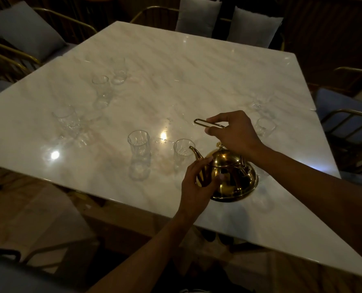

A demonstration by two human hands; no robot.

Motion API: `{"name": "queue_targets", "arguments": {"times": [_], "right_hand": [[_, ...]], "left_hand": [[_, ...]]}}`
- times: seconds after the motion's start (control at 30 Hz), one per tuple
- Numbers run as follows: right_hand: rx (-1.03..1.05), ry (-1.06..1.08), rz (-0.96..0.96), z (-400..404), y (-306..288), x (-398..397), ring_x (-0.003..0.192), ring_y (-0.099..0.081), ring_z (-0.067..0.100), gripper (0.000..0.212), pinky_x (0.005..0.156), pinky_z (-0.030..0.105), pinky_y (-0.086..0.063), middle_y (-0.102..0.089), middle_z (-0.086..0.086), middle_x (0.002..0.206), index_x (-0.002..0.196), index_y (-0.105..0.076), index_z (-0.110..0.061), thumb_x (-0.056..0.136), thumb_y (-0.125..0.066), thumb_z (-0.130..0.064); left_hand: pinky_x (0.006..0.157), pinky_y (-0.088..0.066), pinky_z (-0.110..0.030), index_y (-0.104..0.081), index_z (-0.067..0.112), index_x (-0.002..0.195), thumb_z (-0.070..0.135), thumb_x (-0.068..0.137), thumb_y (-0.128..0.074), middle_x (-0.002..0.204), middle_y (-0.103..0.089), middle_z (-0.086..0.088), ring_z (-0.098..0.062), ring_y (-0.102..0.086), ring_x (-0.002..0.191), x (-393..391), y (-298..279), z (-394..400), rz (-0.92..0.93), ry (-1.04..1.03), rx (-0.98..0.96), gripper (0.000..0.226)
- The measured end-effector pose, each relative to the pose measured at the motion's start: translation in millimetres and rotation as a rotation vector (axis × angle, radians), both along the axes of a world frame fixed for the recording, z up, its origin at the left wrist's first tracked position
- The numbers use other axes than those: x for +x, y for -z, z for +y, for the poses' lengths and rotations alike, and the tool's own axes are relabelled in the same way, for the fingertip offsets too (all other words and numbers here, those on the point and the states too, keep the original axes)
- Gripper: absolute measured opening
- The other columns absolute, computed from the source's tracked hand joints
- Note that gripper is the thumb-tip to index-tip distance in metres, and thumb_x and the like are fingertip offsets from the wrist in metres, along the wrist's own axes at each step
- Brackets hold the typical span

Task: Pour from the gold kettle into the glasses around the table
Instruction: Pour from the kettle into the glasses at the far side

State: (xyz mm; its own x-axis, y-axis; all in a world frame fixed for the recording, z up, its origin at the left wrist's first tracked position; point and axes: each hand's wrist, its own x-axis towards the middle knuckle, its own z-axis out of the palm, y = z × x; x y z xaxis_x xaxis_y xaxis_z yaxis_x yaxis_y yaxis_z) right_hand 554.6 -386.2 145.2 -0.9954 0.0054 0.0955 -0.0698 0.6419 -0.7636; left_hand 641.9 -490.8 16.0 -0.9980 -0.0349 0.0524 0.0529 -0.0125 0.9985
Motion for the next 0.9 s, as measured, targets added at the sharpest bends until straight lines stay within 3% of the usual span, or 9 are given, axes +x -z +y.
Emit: {"name": "queue_targets", "arguments": {"times": [0.2,0.33,0.47,0.6,0.73,0.9], "right_hand": [[-0.016,-0.014,-0.008,4.2,1.7,-3.8,0.073,-0.055,-0.003,0.029,0.067,0.003,-0.037,-0.069,0.003,0.117,0.107,-0.074,-0.016,0.079,-0.077,-0.022],[-0.018,-0.029,-0.001,6.7,2.0,-5.7,0.066,-0.051,-0.006,0.029,0.065,0.001,-0.037,-0.070,0.003,0.113,0.107,-0.074,-0.016,0.079,-0.077,-0.022],[-0.022,-0.037,-0.001,7.8,1.6,-6.8,0.064,-0.050,-0.007,0.029,0.065,0.003,-0.038,-0.070,0.003,0.114,0.107,-0.074,-0.015,0.079,-0.078,-0.022],[-0.011,-0.044,-0.004,7.6,0.6,-7.1,0.066,-0.050,-0.007,0.029,0.059,-0.010,-0.033,-0.069,0.002,0.114,0.107,-0.074,-0.015,0.079,-0.077,-0.022],[-0.007,-0.054,0.000,6.5,-1.7,-5.4,0.065,-0.051,-0.007,0.029,0.059,-0.010,-0.032,-0.070,0.001,0.112,0.107,-0.074,-0.014,0.079,-0.077,-0.021],[-0.007,-0.054,-0.007,4.5,-2.9,-4.6,0.076,-0.056,-0.004,0.029,0.057,-0.009,-0.033,-0.067,-0.001,0.118,0.108,-0.074,-0.015,0.079,-0.077,-0.020]], "left_hand": [[0.088,-0.041,0.000,-0.055,0.042,0.121,0.028,0.082,-0.076,0.133,-0.055,0.011,0.014,-0.047,0.118,-1.0,-3.2,3.2,-0.009,-0.004,-0.007,0.046],[0.098,-0.044,-0.017,-0.056,0.044,0.122,0.036,0.080,-0.076,0.133,-0.056,0.011,0.003,-0.049,0.124,-2.7,-2.9,5.2,0.009,-0.018,-0.018,0.047],[0.096,-0.042,-0.014,-0.055,0.044,0.123,0.034,0.081,-0.076,0.133,-0.056,0.013,0.005,-0.048,0.123,-4.2,-3.4,5.4,0.013,-0.015,-0.031,0.048],[0.097,-0.044,-0.019,-0.056,0.037,0.126,0.040,0.079,-0.074,0.133,-0.056,0.012,0.001,-0.049,0.124,-2.7,-4.6,6.9,0.001,-0.022,-0.024,0.050],[0.100,-0.044,-0.023,-0.056,0.038,0.125,0.037,0.081,-0.075,0.133,-0.055,0.013,0.001,-0.048,0.123,-1.7,-5.5,7.1,-0.011,-0.022,-0.025,0.049],[0.093,-0.043,-0.012,-0.056,0.039,0.124,0.031,0.082,-0.076,0.129,-0.054,0.019,0.008,-0.048,0.120,0.1,-7.5,4.5,-0.024,-0.022,-0.011,0.048]]}}
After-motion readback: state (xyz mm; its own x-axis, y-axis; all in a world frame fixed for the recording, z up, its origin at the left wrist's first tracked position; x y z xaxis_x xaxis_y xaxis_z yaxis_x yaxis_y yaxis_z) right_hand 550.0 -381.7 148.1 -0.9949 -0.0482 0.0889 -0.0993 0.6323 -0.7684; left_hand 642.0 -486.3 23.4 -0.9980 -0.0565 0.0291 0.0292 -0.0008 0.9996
